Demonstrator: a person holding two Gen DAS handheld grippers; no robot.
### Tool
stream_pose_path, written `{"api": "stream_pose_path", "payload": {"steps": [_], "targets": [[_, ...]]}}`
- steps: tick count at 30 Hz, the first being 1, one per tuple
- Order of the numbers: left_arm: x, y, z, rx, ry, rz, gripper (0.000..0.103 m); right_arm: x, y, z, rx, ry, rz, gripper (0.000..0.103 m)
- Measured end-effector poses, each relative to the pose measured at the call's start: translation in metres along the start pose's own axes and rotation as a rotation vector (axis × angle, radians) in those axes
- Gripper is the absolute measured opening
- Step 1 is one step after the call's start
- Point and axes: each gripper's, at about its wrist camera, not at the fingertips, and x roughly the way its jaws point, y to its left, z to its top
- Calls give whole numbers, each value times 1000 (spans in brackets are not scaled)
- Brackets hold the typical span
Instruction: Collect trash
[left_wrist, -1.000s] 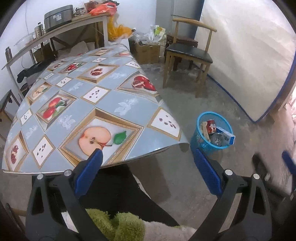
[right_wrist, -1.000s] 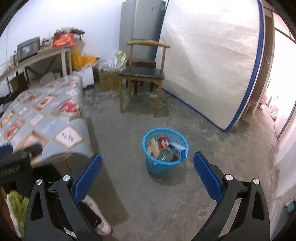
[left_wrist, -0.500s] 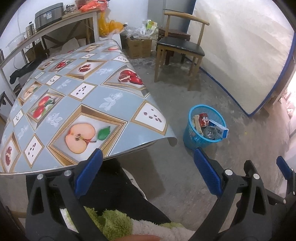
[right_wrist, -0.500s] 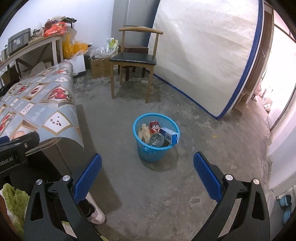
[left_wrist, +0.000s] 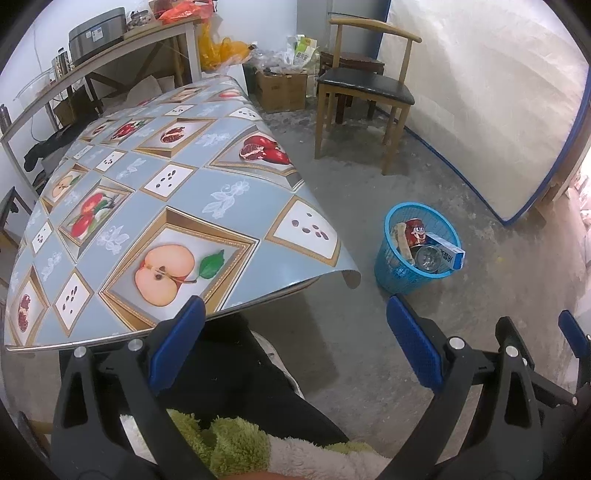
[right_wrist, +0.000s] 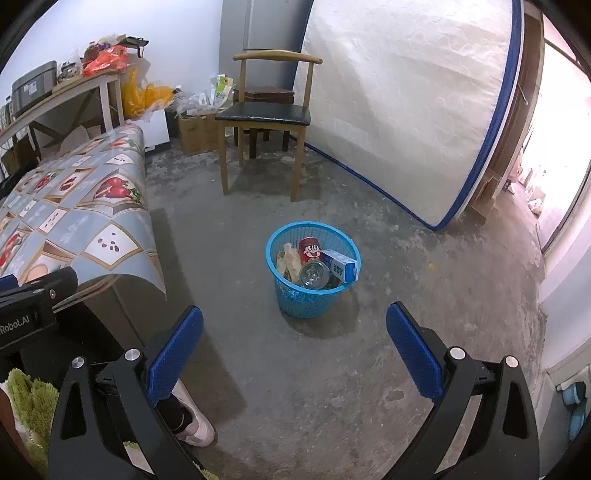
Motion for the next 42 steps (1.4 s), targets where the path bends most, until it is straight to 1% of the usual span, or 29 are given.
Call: {"api": "stream_pose_path", "payload": {"steps": [5, 17, 26, 42], "targets": [[0, 2, 0, -6, -5, 4, 95, 0, 0, 0, -1, -2, -1, 97], [-3, 27, 4, -70, -16, 57, 95, -1, 0, 2, -4, -14, 0, 97], [-3, 24, 3, -43, -10, 58, 95, -1, 2, 3, -7, -16, -5, 97], [2, 18, -1, -19, 28, 50, 95, 0, 0, 5, -5, -13, -9, 97]]}}
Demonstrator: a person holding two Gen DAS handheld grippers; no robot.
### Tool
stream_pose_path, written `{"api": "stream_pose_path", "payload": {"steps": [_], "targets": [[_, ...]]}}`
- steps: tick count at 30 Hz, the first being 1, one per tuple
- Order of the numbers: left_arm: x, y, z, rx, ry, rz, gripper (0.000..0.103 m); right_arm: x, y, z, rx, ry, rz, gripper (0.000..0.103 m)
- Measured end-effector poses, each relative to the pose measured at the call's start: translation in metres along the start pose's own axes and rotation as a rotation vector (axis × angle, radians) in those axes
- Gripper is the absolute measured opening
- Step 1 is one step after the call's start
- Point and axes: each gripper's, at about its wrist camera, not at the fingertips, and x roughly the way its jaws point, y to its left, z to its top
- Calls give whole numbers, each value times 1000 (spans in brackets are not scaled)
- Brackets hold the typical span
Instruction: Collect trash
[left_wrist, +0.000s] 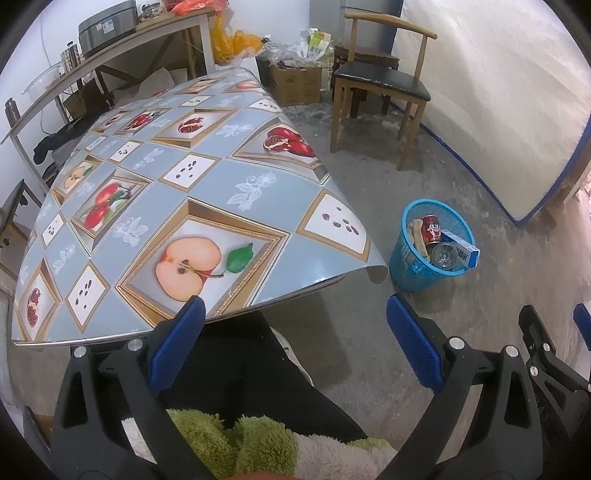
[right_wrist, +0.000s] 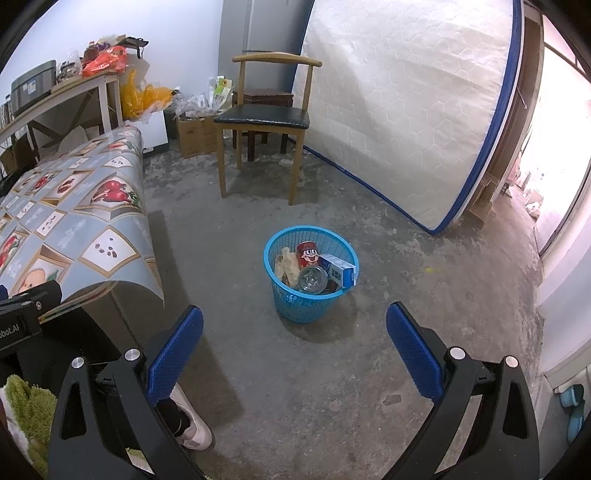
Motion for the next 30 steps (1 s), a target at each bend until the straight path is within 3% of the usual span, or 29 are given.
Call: {"api": "stream_pose_path", "payload": {"steps": [30], "targets": [[3, 2, 1, -2, 18, -6, 95, 0, 1, 0, 5, -4, 1, 97]]}}
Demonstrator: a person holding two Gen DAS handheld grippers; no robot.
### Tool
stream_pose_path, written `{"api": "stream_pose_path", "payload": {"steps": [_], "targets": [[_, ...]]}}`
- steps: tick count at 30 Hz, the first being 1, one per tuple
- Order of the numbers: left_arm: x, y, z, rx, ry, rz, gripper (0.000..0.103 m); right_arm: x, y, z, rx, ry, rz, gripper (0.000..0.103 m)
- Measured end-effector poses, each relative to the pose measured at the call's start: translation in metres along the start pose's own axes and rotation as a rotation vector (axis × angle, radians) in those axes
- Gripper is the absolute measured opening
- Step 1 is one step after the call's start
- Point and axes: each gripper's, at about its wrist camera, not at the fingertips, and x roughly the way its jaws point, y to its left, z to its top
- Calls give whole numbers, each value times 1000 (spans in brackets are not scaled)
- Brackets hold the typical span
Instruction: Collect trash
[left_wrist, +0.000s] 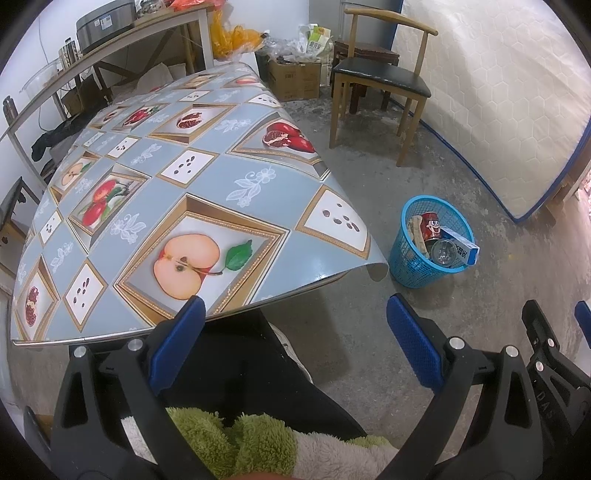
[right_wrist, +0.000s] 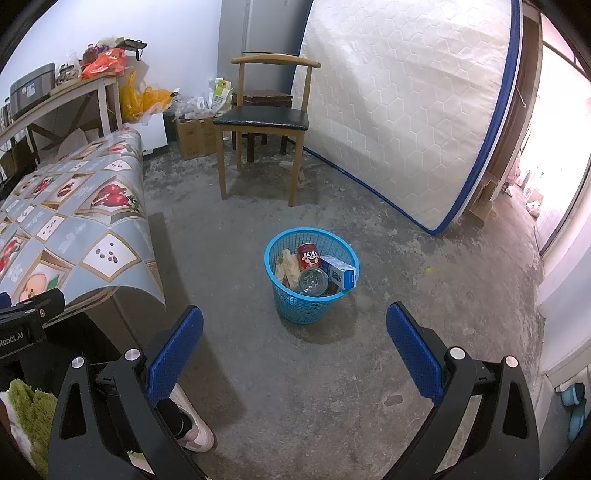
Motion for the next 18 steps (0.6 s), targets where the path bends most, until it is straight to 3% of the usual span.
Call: {"api": "stream_pose_path", "payload": {"steps": [18], "targets": [[1, 0, -3, 2, 14, -9, 95, 1, -2, 2, 6, 3, -3, 97]]}}
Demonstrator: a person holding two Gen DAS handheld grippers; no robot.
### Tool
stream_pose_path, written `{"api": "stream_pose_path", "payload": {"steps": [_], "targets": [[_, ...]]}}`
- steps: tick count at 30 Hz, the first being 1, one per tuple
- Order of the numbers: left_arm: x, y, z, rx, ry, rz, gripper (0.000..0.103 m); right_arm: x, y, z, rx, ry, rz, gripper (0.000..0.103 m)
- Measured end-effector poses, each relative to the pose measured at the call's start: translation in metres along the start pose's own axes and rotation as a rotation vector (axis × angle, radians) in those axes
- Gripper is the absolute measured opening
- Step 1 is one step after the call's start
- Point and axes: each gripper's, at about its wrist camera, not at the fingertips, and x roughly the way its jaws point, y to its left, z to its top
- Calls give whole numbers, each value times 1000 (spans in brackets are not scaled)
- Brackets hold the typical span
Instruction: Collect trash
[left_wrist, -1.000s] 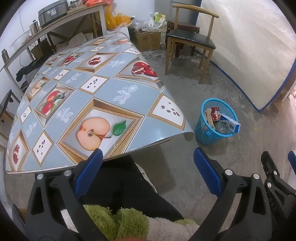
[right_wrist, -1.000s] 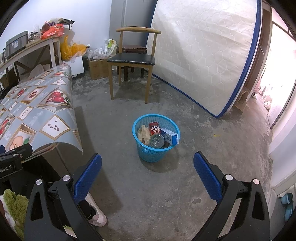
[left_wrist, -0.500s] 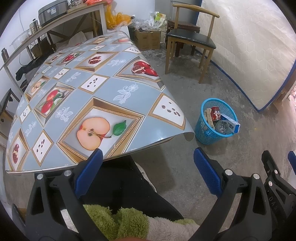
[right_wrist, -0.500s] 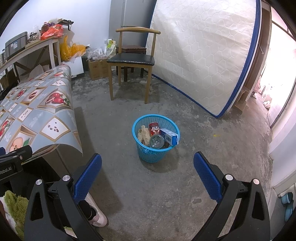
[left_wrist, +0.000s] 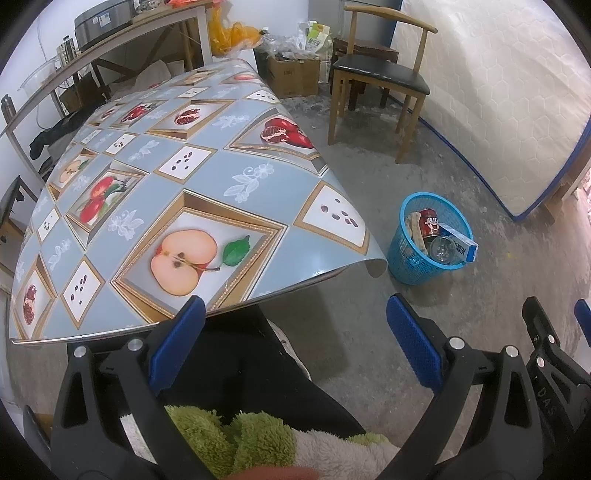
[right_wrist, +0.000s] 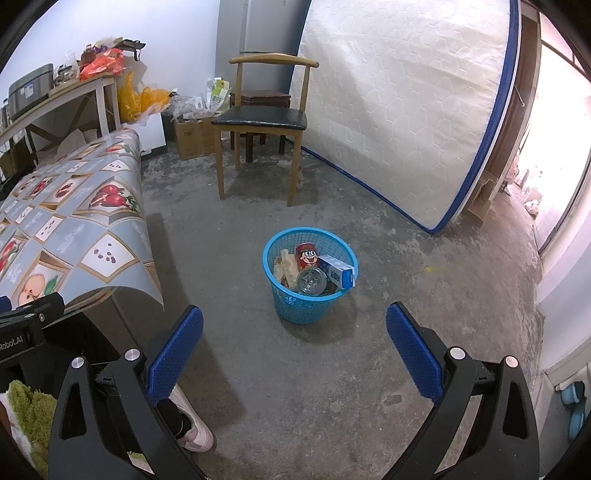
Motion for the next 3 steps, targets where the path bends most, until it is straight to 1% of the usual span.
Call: {"api": "stream_pose_path", "payload": {"steps": [3], "targets": [[0, 0, 0, -1, 2, -2, 95, 0, 0, 0, 0, -2, 1, 97]]}}
